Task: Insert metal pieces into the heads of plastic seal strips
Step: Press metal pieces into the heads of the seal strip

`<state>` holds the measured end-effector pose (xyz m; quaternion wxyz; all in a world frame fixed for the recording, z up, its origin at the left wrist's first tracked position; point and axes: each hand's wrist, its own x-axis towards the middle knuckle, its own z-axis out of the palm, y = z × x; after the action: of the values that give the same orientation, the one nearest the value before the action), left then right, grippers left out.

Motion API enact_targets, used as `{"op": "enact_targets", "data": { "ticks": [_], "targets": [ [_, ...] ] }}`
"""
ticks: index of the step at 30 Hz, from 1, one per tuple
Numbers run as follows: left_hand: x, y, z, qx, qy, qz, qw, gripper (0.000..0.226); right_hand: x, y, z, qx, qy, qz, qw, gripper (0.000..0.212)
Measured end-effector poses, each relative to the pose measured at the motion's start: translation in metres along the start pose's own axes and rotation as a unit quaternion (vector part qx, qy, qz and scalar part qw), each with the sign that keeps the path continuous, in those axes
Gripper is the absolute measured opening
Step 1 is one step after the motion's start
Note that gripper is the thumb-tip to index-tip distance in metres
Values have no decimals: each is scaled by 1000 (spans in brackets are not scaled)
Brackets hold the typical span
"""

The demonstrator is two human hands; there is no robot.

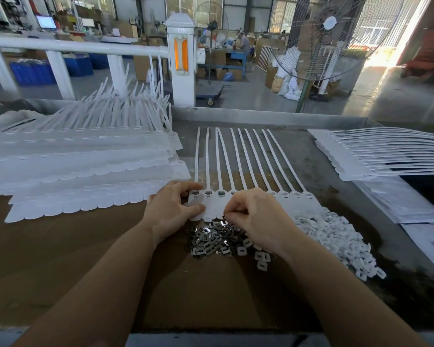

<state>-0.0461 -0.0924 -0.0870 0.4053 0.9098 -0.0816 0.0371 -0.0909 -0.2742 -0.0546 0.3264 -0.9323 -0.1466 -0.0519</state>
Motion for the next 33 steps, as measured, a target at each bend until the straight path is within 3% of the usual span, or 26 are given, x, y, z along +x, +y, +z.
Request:
{"op": "enact_targets", "data": {
  "ticks": [13, 19, 28, 33],
  "targets": [
    [-1, 0, -1, -3, 1, 1, 1000, 37, 8, 12, -18, 71, 4, 66, 995, 9],
    [0, 0, -1, -5, 4, 5, 1000, 37, 21, 26, -29, 88, 58, 110, 988, 6],
    [0, -2, 0, 1, 7, 7, 1000, 39, 35, 41, -32, 58, 81, 150, 984, 8],
    [0, -2, 1, 4, 10, 10, 1000, 38, 43, 38, -31, 32, 69, 128, 989, 7]
  ]
}}
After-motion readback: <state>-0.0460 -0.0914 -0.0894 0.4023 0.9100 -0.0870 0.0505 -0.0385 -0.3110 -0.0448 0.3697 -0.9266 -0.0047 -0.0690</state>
